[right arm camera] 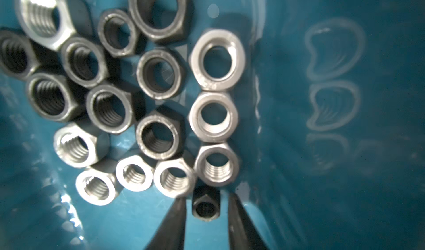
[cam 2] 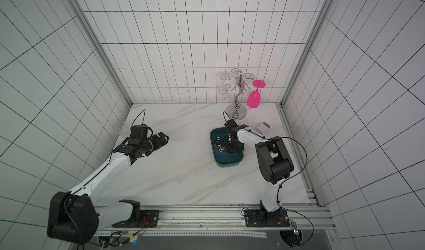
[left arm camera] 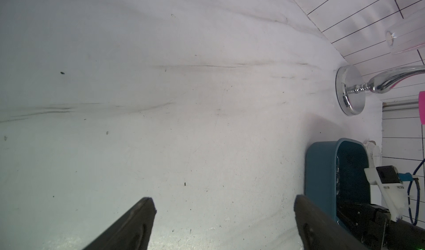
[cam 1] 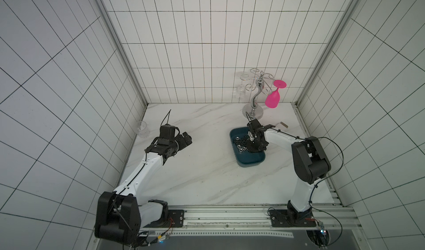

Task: Put the nuts on the desktop into the storage box
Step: Place the nut in the storage box, then reset both arms

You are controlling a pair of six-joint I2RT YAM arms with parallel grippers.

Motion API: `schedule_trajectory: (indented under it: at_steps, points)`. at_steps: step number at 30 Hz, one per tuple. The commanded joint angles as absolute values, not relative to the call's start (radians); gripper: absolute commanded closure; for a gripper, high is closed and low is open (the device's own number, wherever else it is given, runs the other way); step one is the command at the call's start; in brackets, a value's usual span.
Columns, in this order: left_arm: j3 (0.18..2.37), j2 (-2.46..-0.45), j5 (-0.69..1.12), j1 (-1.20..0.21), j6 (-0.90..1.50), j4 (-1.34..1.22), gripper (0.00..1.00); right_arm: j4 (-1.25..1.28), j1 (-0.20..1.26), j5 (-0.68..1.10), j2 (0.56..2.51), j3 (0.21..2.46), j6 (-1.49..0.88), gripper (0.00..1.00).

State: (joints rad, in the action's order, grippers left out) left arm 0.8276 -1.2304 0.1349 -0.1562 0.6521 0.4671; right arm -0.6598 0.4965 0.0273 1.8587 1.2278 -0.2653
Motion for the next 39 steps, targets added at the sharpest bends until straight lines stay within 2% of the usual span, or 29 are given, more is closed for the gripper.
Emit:
schedule_trajectory:
  at_steps: [1, 7, 11, 16, 20, 25, 31, 35, 39]
  points:
    - [0.876, -1.255, 0.056, -0.158, 0.604, 0.456, 0.02, -0.648, 0.489, 0.011, 1.788, 1.245, -0.257, 0.47]
    - [0.908, -1.271, -0.070, -0.148, 0.461, 0.390, 0.02, -0.588, 0.488, 0.010, 1.593, 1.199, -0.234, 0.37]
    - [0.900, -1.255, -0.191, -0.131, 0.327, 0.271, 0.02, -0.520, 0.479, -0.028, 1.460, 1.185, -0.202, 0.19]
    - [0.781, -1.226, -0.219, -0.012, 0.260, 0.048, 0.02, -0.402, 0.440, -0.175, 1.326, 1.109, -0.196, 0.01]
    - [0.674, -1.238, -0.209, 0.014, 0.172, -0.153, 0.02, -0.361, 0.366, -0.257, 1.280, 1.044, -0.197, 0.01]
    - [0.615, -1.345, -0.247, 0.020, 0.140, -0.339, 0.02, -0.269, 0.255, -0.368, 1.248, 0.927, -0.199, 0.01]
    - [0.544, -1.471, -0.216, 0.021, 0.147, -0.543, 0.02, 0.139, 0.167, -0.358, 1.214, 0.662, -0.046, 0.01]
    - [0.471, -1.515, -0.225, 0.026, 0.158, -0.697, 0.02, 0.345, 0.106, -0.250, 1.299, 0.559, -0.041, 0.01]
    - [0.427, -1.558, -0.200, 0.025, 0.144, -0.816, 0.02, 0.652, 0.076, -0.231, 1.391, 0.447, 0.000, 0.01]
